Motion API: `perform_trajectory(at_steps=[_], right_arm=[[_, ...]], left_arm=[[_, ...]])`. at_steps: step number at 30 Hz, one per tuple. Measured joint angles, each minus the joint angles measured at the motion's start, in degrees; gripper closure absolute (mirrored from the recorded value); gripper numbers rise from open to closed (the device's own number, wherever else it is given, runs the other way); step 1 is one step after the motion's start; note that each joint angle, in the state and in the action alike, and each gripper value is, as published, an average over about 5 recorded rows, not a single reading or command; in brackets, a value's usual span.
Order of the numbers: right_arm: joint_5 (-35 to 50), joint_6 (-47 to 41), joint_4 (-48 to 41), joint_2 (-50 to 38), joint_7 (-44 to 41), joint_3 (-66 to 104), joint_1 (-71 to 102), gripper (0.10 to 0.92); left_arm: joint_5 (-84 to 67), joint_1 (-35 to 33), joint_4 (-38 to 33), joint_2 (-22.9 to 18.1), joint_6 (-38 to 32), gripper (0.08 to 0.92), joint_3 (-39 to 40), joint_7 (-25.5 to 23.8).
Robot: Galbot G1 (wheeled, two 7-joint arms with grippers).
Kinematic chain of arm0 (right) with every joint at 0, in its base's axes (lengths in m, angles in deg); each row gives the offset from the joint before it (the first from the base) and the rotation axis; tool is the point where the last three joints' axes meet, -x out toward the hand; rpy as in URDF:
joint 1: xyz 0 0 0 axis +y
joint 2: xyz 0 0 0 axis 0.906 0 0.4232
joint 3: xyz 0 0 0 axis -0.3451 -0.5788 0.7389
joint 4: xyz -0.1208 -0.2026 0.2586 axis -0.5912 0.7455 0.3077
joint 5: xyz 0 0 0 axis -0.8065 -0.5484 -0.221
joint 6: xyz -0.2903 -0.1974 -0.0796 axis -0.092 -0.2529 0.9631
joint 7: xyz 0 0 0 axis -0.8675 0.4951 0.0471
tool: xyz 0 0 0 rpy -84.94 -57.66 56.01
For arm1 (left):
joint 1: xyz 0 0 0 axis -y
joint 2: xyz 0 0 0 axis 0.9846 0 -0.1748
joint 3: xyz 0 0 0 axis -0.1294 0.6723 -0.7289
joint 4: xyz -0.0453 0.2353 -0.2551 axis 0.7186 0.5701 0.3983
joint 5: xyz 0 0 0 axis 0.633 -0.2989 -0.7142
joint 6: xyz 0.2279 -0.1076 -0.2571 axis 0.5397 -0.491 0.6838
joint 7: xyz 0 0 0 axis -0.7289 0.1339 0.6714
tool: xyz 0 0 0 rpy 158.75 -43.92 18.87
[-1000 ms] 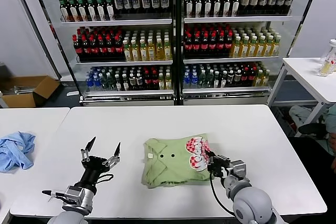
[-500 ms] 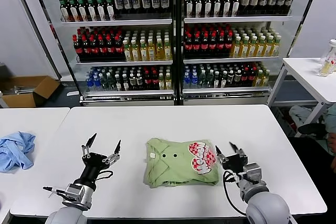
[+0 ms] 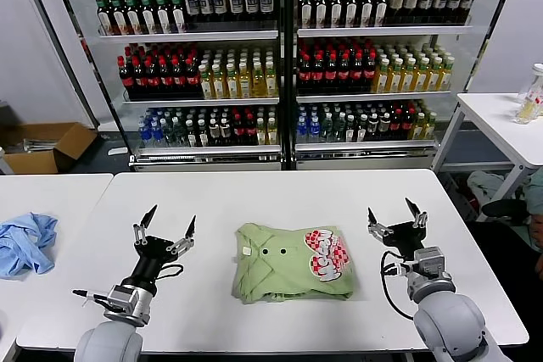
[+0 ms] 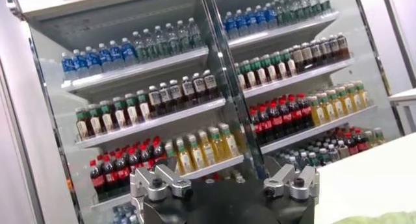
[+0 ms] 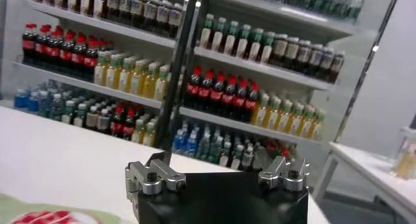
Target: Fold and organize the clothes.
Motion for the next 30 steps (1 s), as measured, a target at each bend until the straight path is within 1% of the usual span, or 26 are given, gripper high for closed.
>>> perform_trajectory(at_steps=[15, 30], right_arm=[[-4.4, 5.5, -4.6, 0.2, -1.2, 1.1, -1.6, 0.203], [-7.5, 9.3, -5.9, -0.4, -2.0, 0.4, -2.0, 0.203]], left_arm=[[-0.8, 2.1, 2.3, 0.2, 0.0, 0.177, -0.1, -0.4], [-0.8, 3.4, 3.8, 0.6, -1.1, 0.177, 0.3, 0.4]])
